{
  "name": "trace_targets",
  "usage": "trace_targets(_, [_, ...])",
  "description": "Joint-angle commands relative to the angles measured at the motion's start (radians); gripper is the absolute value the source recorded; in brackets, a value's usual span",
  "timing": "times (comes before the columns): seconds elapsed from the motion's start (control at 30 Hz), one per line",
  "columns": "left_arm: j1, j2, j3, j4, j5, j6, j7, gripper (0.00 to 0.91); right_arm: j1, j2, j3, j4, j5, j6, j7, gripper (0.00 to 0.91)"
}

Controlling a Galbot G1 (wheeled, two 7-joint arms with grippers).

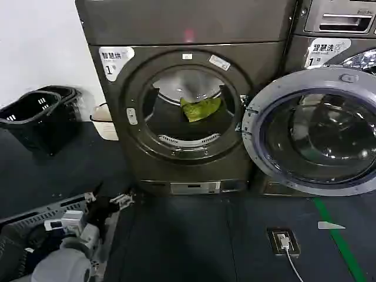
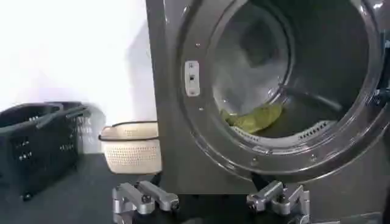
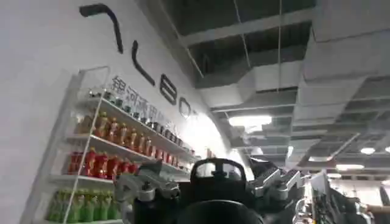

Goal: Grasp the clothes from the dryer.

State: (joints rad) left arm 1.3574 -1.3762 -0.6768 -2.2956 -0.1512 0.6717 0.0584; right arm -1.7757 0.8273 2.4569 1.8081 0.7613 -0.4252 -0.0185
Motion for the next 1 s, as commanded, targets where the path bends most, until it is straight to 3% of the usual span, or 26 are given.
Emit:
trace_targets(0.03, [0.000,0.000,-0.001,-0.003,-0.002,-0.002,0.003,0.907,0.000,0.000,-0.001,0.008,0.030,0.036,-0.008,0.907])
trace_targets(0.83, [-0.027,-0.008,0.005,-0.002,-0.005,0.007,0.018,0.907,-0.009,-0.002,0.017,0.000,0.031,0.043,-0.009,0.907])
trace_targets(1.0, [-0.034,0.000,0.006,-0.003,-0.009,0.005,0.018,0.907,-0.009,0.001,0.015,0.003,0.054,0.083,-0.010,0.907])
